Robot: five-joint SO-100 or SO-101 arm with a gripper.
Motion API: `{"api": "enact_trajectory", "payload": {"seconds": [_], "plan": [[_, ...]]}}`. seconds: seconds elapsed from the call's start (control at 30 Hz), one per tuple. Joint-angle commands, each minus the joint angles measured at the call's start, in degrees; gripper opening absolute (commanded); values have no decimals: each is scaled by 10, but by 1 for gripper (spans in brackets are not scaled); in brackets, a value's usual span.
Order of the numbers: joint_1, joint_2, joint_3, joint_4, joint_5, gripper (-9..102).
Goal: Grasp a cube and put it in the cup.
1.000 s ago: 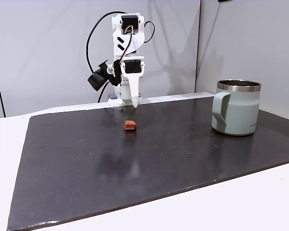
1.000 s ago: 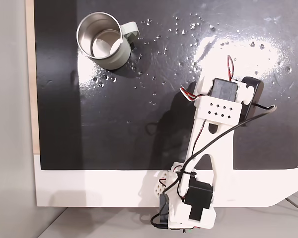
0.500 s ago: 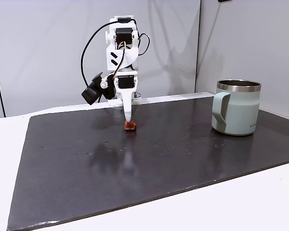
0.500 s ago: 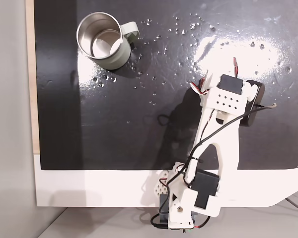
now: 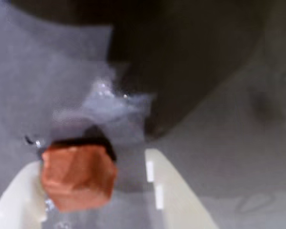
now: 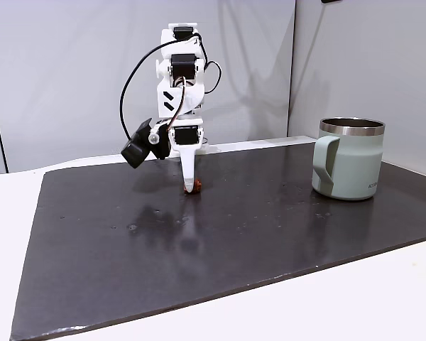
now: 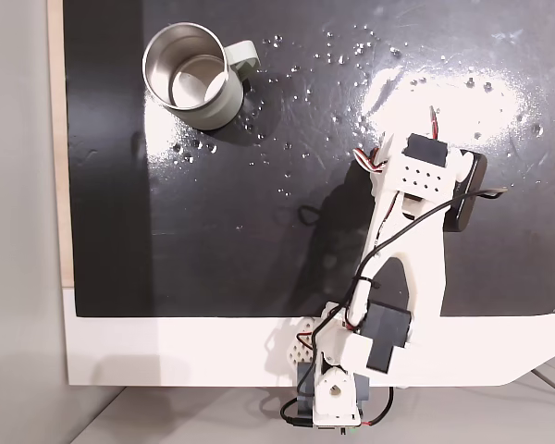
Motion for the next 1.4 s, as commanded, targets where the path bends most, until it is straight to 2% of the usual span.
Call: {"api": "enact_trajectory", "payload": {"seconds": [0.0, 0.5, 0.87, 1.37], "plan": [[-1, -2, -18, -6, -9, 23], [4, -31, -41, -19, -18, 22], [8, -25, -42, -19, -13, 11], [-4, 38, -41, 11, -5, 9]]}}
